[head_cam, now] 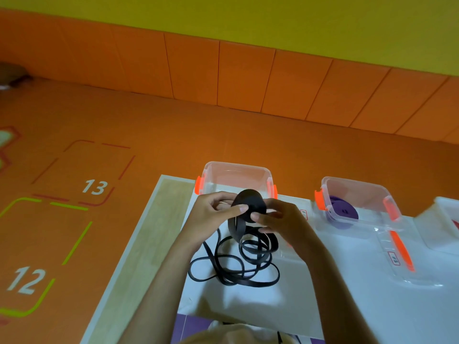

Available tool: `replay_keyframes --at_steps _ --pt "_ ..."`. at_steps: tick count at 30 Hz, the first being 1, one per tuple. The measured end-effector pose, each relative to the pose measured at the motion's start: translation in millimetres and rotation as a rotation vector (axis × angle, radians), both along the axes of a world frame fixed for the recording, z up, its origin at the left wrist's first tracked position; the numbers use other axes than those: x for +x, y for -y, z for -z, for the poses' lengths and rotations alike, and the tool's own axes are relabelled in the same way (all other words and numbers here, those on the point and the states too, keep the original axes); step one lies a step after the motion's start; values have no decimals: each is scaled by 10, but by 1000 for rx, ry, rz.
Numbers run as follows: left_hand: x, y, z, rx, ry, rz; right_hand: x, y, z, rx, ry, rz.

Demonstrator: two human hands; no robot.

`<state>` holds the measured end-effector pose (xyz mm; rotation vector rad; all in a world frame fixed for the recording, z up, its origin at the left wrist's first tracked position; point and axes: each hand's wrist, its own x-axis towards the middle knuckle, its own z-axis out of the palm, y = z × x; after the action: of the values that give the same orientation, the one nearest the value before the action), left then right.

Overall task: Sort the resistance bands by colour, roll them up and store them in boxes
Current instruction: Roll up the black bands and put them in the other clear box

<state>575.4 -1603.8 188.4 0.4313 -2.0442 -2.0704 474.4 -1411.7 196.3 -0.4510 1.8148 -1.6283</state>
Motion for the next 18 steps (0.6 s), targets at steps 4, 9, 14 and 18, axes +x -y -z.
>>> replay_keyframes --at_steps 4,9,14,18 --pt "-10 -11 -11 26 0 4 -78 -74 -85 -102 -43 68" --pt "-48 -67 -12 130 -46 -50 -13 -3 -9 -233 37 167" --pt "-8 51 -50 96 -58 5 10 -10 -15 -157 85 38" --pt "-35 -8 -171 74 -128 0 17 19 -211 -195 -60 18"
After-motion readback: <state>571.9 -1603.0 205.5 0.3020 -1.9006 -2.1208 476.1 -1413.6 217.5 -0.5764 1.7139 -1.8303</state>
